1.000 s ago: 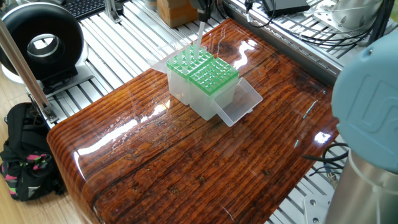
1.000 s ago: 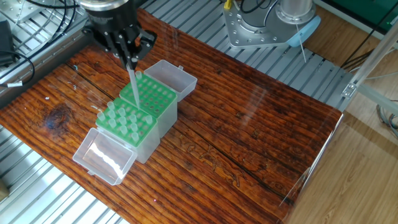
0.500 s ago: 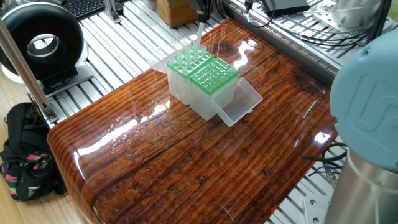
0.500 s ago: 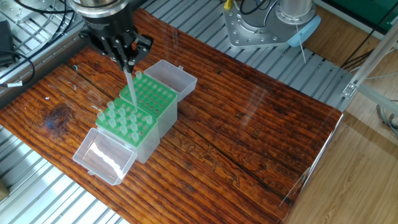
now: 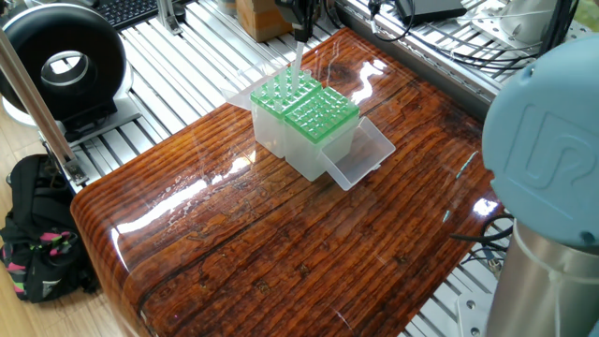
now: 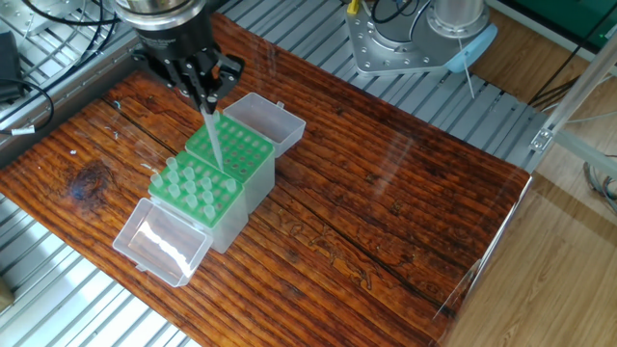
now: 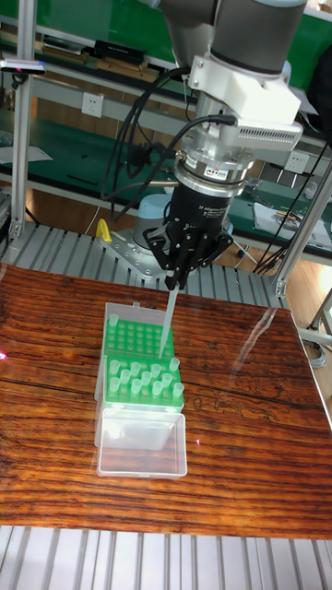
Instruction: Transfer all large pipette tips from one holder to another
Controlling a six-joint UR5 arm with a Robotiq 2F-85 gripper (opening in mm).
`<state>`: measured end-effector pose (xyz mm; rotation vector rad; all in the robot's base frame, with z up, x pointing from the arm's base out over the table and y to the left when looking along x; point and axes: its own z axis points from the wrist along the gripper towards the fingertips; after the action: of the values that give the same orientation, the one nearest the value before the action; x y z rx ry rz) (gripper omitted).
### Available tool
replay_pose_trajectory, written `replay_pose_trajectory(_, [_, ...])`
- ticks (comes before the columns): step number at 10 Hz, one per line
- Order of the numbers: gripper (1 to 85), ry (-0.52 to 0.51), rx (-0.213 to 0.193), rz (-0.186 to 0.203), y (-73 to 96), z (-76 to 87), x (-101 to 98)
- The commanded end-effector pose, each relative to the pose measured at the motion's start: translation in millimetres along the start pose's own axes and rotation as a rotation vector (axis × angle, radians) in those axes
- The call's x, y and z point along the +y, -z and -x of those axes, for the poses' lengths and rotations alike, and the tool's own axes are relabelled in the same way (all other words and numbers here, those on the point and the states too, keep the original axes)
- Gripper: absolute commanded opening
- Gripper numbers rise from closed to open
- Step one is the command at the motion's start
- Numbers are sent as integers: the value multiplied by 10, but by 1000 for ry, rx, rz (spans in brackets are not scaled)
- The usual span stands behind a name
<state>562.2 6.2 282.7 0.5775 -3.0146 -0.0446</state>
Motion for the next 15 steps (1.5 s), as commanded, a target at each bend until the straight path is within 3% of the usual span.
replay_pose_trajectory(1, [167, -4, -6, 13, -11, 0, 81])
replay_pose_trajectory(15, [160, 7, 7, -6, 60, -114, -29])
